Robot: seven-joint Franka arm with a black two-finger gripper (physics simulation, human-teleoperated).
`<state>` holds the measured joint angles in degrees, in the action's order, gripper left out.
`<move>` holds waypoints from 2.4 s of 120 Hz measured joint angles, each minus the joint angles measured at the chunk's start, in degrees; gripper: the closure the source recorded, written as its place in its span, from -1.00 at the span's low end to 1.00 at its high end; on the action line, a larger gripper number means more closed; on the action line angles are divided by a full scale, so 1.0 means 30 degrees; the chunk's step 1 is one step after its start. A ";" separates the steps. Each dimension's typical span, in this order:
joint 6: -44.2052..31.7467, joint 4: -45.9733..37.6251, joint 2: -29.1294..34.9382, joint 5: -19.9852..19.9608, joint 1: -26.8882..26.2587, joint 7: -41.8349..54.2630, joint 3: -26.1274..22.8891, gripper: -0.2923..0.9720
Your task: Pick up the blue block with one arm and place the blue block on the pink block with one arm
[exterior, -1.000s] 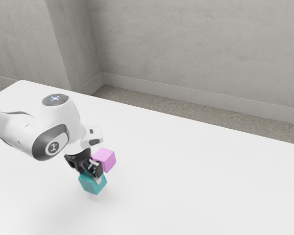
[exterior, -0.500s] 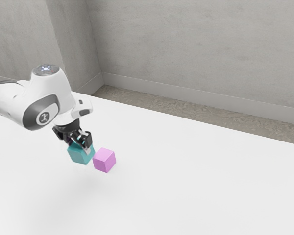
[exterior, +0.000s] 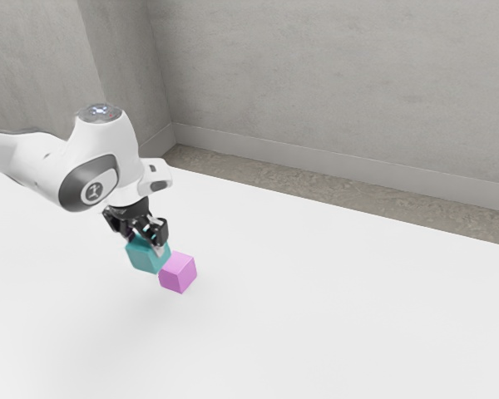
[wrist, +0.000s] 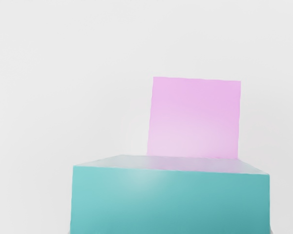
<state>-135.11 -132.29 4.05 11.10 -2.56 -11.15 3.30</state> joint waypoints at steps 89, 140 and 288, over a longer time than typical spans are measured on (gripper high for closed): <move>0.0426 0.2292 -0.1902 -0.0617 -0.0203 0.1409 -0.0080 0.07; 0.1851 0.3893 -0.3222 -0.0736 0.0007 0.2147 -0.0026 0.07; 0.1784 0.4597 -0.4404 -0.1064 -0.0001 0.3091 -0.0365 -0.15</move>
<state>-129.76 -118.50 -9.16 7.90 -2.57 -1.87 2.20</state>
